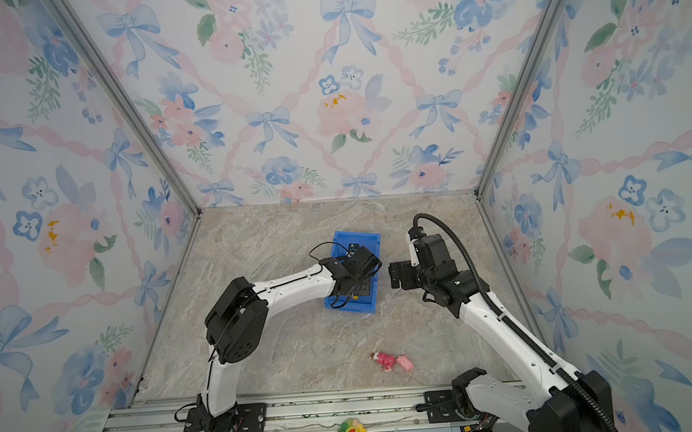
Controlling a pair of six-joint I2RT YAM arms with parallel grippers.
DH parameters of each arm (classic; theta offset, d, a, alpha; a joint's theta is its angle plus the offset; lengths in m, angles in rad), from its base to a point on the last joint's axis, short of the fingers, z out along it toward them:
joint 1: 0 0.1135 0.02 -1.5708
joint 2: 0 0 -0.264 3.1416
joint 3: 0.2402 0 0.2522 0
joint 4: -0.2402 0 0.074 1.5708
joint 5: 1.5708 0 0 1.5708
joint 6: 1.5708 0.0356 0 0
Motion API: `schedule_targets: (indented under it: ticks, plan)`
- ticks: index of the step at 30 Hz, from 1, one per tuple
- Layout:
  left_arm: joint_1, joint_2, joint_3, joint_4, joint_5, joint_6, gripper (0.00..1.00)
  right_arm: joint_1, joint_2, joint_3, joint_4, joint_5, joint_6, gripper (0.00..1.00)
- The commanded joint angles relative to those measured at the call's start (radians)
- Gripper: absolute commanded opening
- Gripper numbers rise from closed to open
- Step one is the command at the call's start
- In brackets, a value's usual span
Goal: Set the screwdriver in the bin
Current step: 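Lower the screwdriver into the blue bin and open the left gripper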
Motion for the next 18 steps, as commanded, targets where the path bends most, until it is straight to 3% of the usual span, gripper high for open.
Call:
schedule_targets:
  ticks: [1, 13, 18]
  plan:
    - [0.0, 0.034, 0.012, -0.008, -0.006, -0.009, 0.0, -0.007, -0.009, -0.009, -0.02, 0.009, 0.009, 0.97]
    - [0.006, 0.084, 0.016, -0.008, -0.007, -0.005, 0.01, -0.01, -0.013, -0.01, -0.02, 0.01, 0.012, 0.97]
    - [0.006, 0.091, 0.014, -0.007, -0.01, -0.01, 0.09, -0.01, -0.017, -0.009, -0.024, 0.02, 0.012, 0.97]
